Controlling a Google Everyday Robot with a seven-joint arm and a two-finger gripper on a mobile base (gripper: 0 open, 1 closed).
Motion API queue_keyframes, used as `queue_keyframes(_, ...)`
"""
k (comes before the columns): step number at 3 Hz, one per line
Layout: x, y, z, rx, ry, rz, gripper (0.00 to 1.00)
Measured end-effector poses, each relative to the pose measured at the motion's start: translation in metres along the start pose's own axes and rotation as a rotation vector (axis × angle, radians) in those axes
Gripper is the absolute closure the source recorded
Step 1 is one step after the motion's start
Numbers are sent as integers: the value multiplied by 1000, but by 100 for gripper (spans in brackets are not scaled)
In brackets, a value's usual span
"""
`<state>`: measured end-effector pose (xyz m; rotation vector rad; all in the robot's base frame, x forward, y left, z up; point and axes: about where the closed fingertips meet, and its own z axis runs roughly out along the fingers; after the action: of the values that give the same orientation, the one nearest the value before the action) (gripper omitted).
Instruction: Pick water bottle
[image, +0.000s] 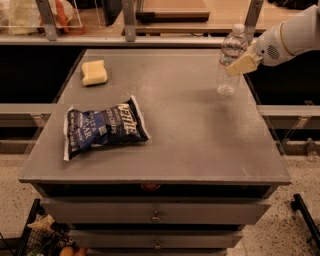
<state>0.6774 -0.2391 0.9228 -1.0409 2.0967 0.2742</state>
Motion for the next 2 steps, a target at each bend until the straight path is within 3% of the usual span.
queue_keyframes(2,-39,-6,-31,-34,-76,-65,100)
